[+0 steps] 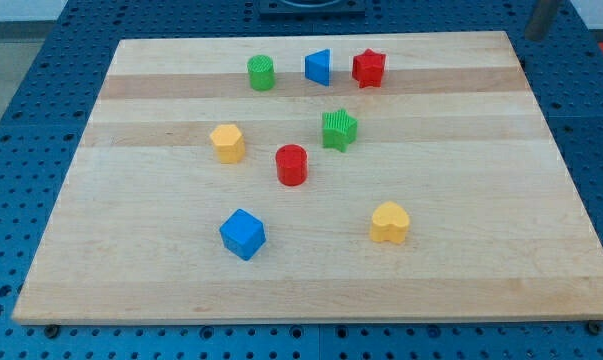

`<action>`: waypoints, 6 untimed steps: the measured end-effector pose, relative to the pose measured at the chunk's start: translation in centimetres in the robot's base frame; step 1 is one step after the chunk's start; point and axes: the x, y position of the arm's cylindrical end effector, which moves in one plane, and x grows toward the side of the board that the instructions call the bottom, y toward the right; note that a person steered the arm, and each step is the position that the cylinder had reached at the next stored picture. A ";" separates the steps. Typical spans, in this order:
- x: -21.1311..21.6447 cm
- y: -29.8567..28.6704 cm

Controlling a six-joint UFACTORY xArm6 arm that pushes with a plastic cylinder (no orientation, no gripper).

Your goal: Point your arm right to red star

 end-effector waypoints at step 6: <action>4.3 -10.4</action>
